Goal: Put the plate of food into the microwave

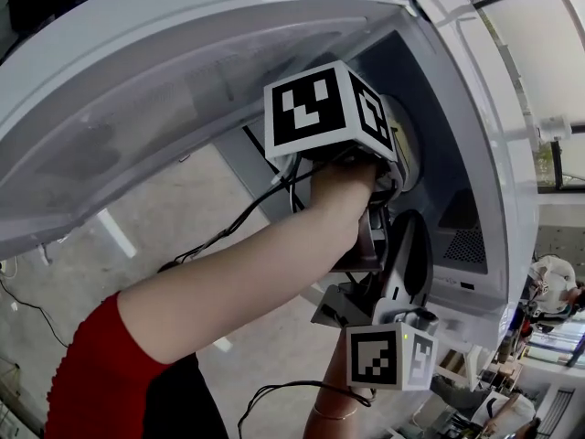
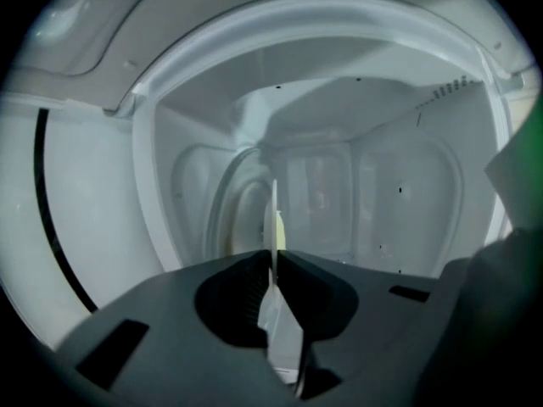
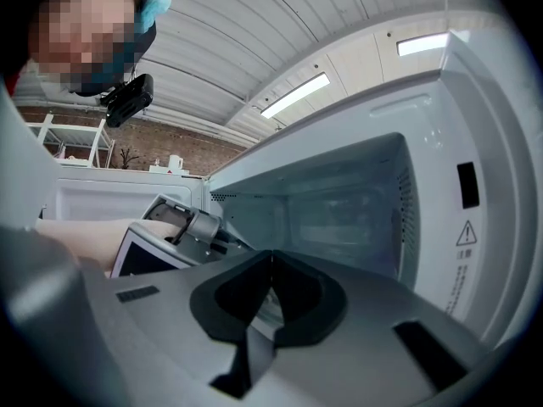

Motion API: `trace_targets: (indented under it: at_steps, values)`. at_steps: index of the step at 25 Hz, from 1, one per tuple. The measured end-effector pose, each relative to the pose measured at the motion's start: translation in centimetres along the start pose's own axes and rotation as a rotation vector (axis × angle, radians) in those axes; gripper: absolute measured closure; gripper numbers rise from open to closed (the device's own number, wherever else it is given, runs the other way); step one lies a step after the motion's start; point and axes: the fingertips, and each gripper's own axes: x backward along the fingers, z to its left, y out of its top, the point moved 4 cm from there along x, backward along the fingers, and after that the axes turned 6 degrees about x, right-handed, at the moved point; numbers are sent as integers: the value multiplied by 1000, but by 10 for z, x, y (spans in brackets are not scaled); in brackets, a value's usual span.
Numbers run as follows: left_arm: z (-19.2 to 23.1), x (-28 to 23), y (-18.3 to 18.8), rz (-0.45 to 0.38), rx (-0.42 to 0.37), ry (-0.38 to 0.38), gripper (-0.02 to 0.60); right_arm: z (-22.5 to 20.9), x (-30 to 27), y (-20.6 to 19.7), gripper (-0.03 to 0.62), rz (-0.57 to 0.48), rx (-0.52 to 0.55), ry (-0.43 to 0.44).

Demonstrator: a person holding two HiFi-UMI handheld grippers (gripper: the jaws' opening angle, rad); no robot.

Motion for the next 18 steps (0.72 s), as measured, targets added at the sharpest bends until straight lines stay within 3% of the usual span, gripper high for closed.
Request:
trace_targets:
  at_steps: [8, 18]
  values:
    - [-15, -5, 6, 10, -359, 86, 534, 1, -5, 5, 579, -13, 5, 6]
    - [-17, -2, 3, 37, -617, 148, 460, 4, -8, 3, 579, -12, 34, 13]
